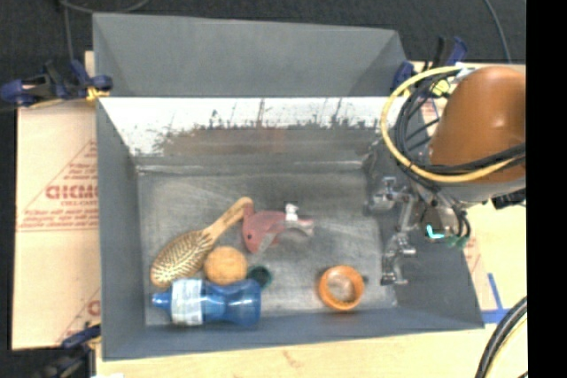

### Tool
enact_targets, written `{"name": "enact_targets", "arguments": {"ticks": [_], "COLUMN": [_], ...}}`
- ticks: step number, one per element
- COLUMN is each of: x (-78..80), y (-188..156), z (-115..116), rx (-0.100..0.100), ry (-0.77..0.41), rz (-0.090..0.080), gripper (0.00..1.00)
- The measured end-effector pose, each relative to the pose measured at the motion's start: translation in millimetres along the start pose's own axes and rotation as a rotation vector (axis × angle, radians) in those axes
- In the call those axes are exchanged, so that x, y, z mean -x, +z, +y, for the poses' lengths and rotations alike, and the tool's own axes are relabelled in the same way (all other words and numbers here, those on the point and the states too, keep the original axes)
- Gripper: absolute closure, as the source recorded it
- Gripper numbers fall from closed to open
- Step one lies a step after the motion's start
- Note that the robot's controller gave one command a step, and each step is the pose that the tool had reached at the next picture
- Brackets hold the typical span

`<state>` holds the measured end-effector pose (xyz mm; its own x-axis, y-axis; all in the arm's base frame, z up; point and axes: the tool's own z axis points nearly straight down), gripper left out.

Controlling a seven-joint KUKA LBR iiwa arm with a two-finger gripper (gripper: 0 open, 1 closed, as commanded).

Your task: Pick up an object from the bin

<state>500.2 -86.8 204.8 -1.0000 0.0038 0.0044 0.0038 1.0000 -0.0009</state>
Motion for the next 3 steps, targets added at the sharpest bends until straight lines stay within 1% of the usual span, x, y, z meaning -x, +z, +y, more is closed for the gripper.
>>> {"name": "enact_targets", "arguments": {"ticks": [1, 2, 3], "x": [1.6, -13.0, -10.5], "y": [-3.9, 50.5, 63.8], "z": [0.3, 16.4, 61.0], "rx": [-0.001, -0.002, 0.002], "ry": [-0.003, -0.015, 0.055], "rz": [-0.008, -0.014, 0.004], "gripper": [0.00, 0.00, 0.00]}}
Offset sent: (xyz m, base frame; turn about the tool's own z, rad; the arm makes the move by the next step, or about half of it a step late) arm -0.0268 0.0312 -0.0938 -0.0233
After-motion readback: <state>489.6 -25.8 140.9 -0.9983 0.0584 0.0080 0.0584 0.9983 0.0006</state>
